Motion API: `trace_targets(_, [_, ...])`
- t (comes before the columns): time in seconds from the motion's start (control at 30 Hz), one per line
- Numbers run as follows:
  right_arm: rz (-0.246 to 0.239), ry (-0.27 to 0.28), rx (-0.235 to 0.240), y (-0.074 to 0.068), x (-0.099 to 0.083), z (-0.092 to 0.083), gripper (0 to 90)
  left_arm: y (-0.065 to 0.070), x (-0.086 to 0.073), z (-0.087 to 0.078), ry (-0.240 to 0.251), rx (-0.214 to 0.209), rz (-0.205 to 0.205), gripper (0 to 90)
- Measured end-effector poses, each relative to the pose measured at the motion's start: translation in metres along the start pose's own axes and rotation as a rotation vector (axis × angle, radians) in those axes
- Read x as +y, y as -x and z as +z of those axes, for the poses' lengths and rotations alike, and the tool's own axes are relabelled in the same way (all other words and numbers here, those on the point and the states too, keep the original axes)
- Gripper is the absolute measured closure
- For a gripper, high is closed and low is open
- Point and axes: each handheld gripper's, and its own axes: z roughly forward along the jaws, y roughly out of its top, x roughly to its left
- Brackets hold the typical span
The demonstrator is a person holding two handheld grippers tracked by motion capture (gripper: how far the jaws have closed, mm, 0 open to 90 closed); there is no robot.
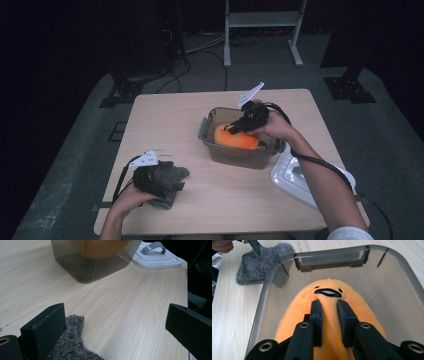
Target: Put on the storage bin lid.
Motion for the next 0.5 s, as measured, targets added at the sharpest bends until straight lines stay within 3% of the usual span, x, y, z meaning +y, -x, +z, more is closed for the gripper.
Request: trace_targets(0.5, [0.004,-0.025,-0.003,-0.0004,-0.0007,0.0035,72.2,0.0007,0.0002,-0.0004,0.005,0.000,-0.004,2.4])
